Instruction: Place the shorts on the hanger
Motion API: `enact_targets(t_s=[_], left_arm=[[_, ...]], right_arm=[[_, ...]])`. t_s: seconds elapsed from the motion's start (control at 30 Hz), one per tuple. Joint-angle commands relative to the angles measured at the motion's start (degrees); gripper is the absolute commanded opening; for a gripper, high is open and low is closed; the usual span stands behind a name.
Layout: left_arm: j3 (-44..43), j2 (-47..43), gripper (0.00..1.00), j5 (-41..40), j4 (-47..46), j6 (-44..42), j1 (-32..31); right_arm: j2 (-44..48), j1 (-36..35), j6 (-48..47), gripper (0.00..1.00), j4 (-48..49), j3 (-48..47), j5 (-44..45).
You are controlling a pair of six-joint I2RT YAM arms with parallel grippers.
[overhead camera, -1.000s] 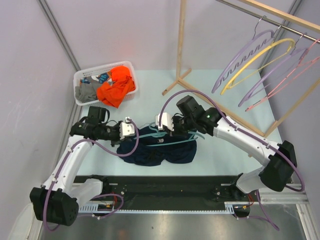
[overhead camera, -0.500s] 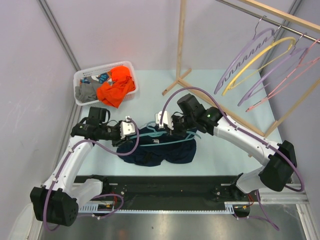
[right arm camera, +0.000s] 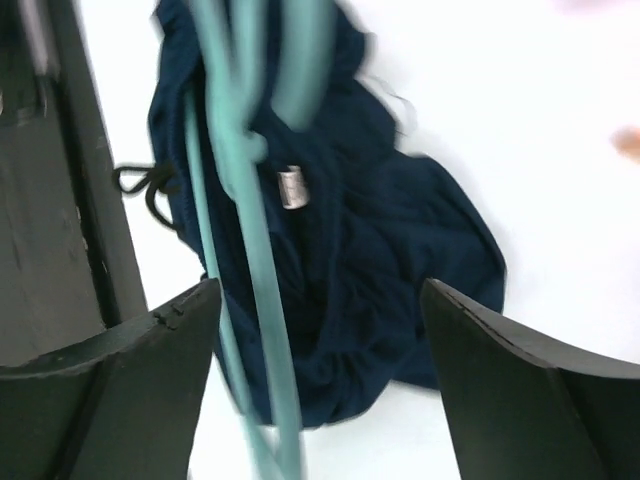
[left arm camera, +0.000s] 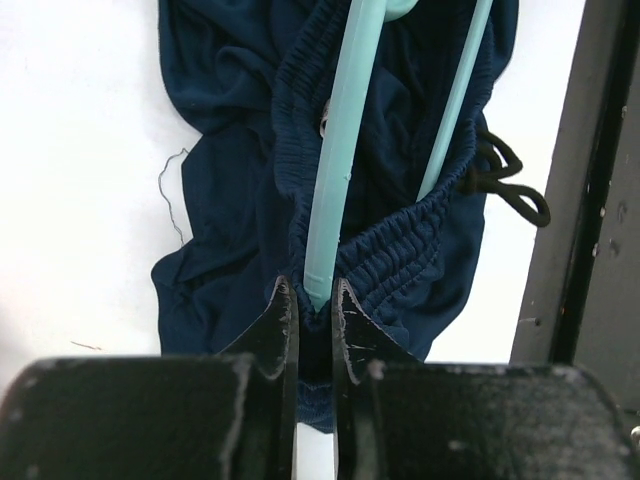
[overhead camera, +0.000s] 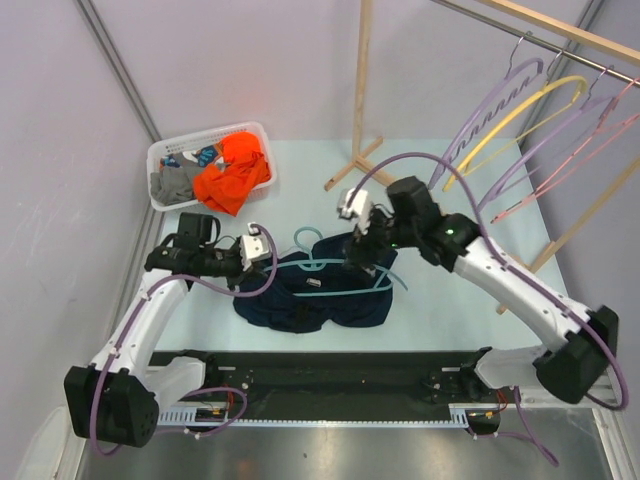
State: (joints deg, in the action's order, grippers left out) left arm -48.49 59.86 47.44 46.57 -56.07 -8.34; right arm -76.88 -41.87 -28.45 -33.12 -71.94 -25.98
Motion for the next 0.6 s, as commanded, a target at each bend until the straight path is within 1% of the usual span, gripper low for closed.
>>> enact_targets(t_s=[0.0,0.03,0.07,0.1,0.13,0.27,0.37,0.4,0.43,0.57], left_arm=[[1.3,-0.5,0.0,4.5,-5.1,6.0,1.0],[1.6,-0.4,0.0,4.5,-5.3,6.1,1.0],[1.8,-0.4,0.0,5.0,-4.8,5.1,1.2],[2.1,-0.7,0.0,7.2,-2.8,1.9,1.9],[2.3,-1.1,0.0,7.7,-2.2,0.5,2.1],[4.4,-3.7,0.0,7.4,-1.1,-3.9,2.2],[4.5,-4.3,0.0,6.4,0.3,-7.0,2.1],[4.5,-4.3,0.0,6.1,2.3,-9.9,2.1],[4.3,-4.5,0.0,5.9,3.0,-11.0,2.1],[5.3,-6.6,0.0,5.1,3.5,-13.6,2.0]], right_arm=[[10.1,5.1,15.6,0.9,2.2,4.7,6.1],[11.1,5.7,16.7,0.93,1.8,5.7,7.7],[12.2,6.4,17.9,0.93,1.2,6.5,8.7],[13.2,8.6,18.0,0.93,0.5,8.1,7.4],[13.5,10.0,18.2,0.93,-0.3,8.8,6.0],[11.5,15.0,20.1,0.92,-0.2,9.5,0.6],[8.9,14.7,20.4,0.88,0.5,9.5,-1.5],[8.2,14.2,20.6,0.86,0.5,9.5,-1.7],[6.4,12.8,20.5,0.85,0.5,9.6,-1.5],[2.8,9.1,19.7,0.83,2.6,10.5,2.2]])
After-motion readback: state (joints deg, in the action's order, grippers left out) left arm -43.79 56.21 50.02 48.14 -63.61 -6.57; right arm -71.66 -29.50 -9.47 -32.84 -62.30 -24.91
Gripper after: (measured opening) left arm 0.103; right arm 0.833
